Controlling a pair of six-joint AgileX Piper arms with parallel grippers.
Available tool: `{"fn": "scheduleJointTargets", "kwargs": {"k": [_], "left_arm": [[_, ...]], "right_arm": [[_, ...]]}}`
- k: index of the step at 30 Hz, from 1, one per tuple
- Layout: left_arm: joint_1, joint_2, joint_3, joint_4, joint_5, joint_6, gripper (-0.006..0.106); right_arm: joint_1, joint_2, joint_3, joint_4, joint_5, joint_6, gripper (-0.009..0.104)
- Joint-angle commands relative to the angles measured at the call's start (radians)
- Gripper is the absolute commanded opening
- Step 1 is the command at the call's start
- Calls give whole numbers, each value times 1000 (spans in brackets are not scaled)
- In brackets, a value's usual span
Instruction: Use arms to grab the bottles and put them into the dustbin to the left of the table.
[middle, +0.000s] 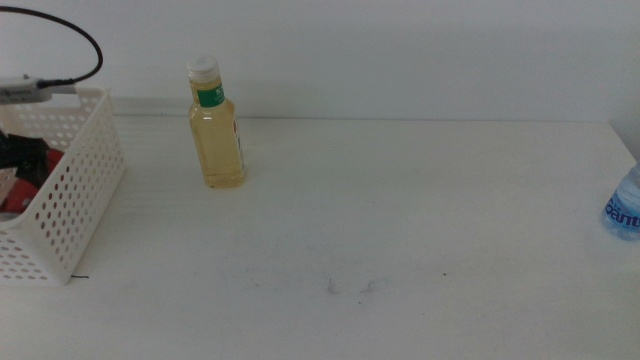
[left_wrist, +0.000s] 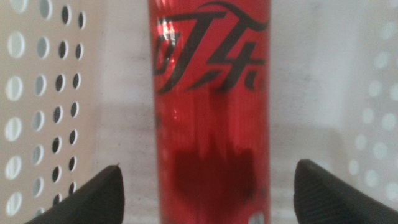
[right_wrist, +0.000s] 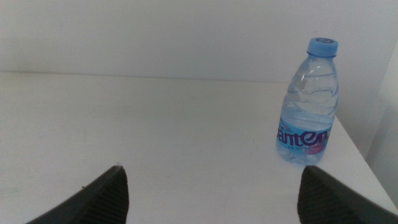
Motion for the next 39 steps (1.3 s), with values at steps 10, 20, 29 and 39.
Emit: {"fn": "scheduleJointTargets", "kwargs": {"k": [10,20,29,39], "left_arm": [[-133,-340,36,-5,72,-23,94],[-530,-849,603,87,-438,-319,94],[-729,-803,1149,-28,-1330,-294,94],[-765,-270,1122,-153,-2063,-152,94]], "right_arm": [[-6,-4,3,-11,-4,-5,93],[-6,-4,3,-11,-4,-5,93],[-6,-4,3,-11,-4,-5,93],[-6,-4,3,-11,-4,-5,93]]}}
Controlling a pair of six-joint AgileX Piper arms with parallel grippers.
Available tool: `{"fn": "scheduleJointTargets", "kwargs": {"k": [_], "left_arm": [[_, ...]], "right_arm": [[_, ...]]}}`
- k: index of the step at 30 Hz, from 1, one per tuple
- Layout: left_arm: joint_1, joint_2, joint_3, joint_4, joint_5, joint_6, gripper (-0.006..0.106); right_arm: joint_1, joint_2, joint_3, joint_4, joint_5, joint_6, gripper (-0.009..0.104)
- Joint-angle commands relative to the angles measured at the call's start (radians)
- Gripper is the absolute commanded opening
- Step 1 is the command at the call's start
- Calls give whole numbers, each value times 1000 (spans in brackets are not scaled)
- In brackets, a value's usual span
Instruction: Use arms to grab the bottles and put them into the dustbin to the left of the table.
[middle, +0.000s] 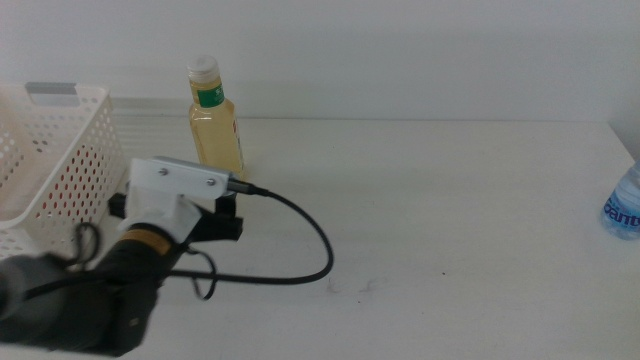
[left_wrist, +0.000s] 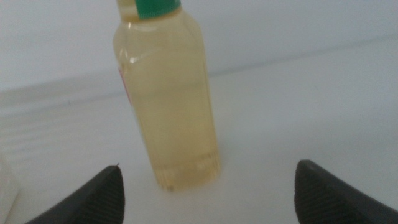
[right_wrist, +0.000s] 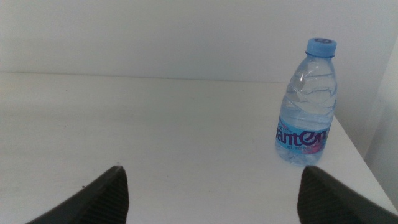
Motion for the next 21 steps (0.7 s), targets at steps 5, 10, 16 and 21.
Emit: {"fn": "scheduleJointTargets", "kwargs": {"k": [5,10,16,21], "left_arm": [[-7,208,-122,-46,-229,-88,94],[-5,270,-185,-50,-235,-88,94],[10,274,-208,-51,-233,-88,94],[43,279,-219,-43,-165,-91,94]], "right_arm": [[-6,-4,3,-11,-4,-5,93],[-6,-4,3,-11,-4,-5,93],[-6,-4,3,-11,-4,-5,93],[-6,-4,3,-11,-4,-5,93]]}}
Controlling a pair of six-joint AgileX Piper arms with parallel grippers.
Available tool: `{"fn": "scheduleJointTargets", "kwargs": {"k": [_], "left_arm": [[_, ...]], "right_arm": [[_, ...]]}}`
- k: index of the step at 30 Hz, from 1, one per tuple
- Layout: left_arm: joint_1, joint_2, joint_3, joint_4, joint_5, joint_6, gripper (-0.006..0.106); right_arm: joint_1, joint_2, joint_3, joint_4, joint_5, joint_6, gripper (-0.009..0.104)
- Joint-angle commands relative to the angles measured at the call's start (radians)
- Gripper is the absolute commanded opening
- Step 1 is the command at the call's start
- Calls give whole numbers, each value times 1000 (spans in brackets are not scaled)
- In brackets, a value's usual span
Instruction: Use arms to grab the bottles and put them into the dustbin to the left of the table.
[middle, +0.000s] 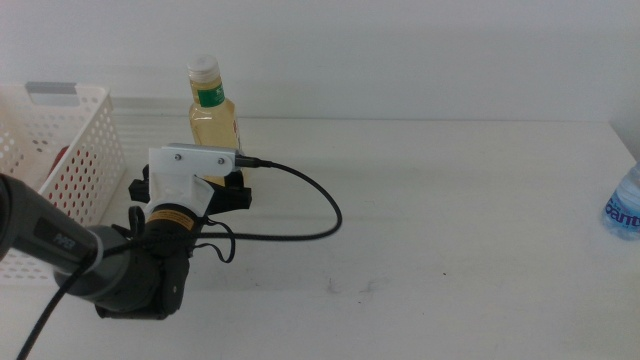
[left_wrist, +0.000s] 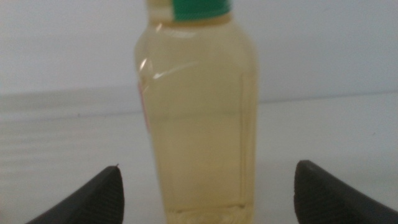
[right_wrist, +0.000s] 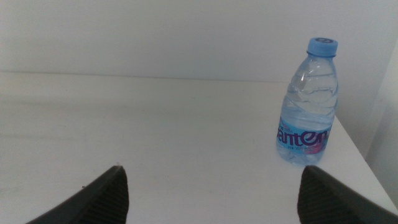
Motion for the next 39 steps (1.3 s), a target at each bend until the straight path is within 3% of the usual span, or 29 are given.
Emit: {"fn": "scheduleJointTargets", "kwargs": {"k": [1,13,30,33,38,39], "left_arm": [[18,3,-14,6,44,-21,94],[67,55,-150,89,179,-24,94],[78,279,-452,32,203,79,91],[78,262,-442,13,210,100,71],[52,72,-293,-57,346,171,5],[45,24,-263,-82,397,189,-2]], "right_arm": [[-6,-4,3,-11,-4,-5,93],[-6,-4,3,-11,-4,-5,93],[-6,-4,3,-11,-4,-5,93],[-6,-4,3,-11,-4,-5,93],[-6,-4,3,-11,-4,-5,93],[-6,-4,3,-11,-4,-5,93]]}}
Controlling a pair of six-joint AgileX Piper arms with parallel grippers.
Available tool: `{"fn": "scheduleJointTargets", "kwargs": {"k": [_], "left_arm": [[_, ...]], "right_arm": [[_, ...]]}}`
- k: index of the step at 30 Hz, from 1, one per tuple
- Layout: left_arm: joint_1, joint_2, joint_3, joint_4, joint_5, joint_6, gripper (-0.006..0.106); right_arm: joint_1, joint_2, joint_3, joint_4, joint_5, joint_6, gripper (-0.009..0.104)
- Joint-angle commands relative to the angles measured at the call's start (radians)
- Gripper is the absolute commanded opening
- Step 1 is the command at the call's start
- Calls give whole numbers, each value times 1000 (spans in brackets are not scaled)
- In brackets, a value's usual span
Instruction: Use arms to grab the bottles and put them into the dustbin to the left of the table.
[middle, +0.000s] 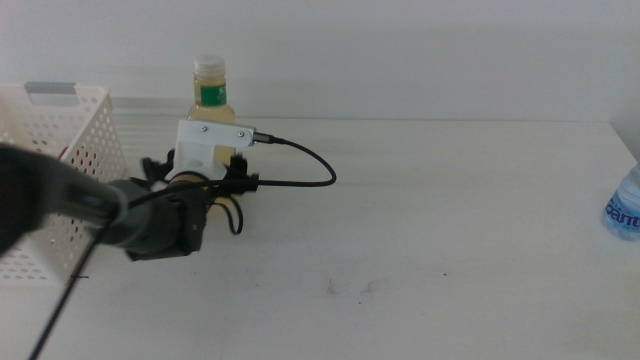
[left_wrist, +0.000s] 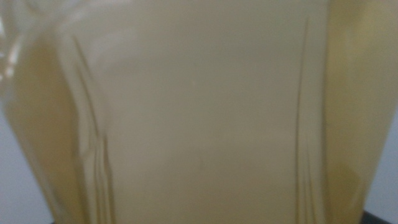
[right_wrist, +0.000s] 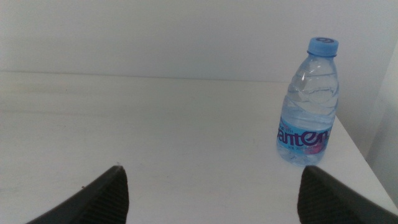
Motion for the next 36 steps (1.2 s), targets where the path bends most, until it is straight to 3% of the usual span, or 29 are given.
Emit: {"fn": "scheduleJointTargets", "kwargs": {"k": [1,7,10,13,20,22,25,29,33,36], "left_arm": [[-23,-140,67,-81,65,59,-2],[-47,-493,188,-401,528,325,-2],[-27,-628,191,-418,767,376,-2],[21,-721,189,-297,895,277,-2],[58,-795,120,305,1163,-285,4],[58,-813,75,399,1263,-382,8],[74,-819,-43,462,1490,-408,14],[170,-798,-233,473,1788,-261,24],[338,-733,-380,468,1907,-98,29],[475,-663,-492,409,1911,35,29]], "right_arm": [[-6,-4,3,-11,-4,-5,93],[-6,-4,3,-11,-4,-5,93],[-6,-4,3,-11,-4,-5,93],[-6,-4,3,-11,-4,-5,93],[-6,-4,3,-11,-4,-5,93],[-6,-4,3,-11,-4,-5,93],[-6,-4,3,-11,-4,-5,93],[-6,-4,3,-11,-4,-5,92],[-6,-4,3,-11,-4,-5,92],[-6,-4,3,-11,-4,-5,92]]}}
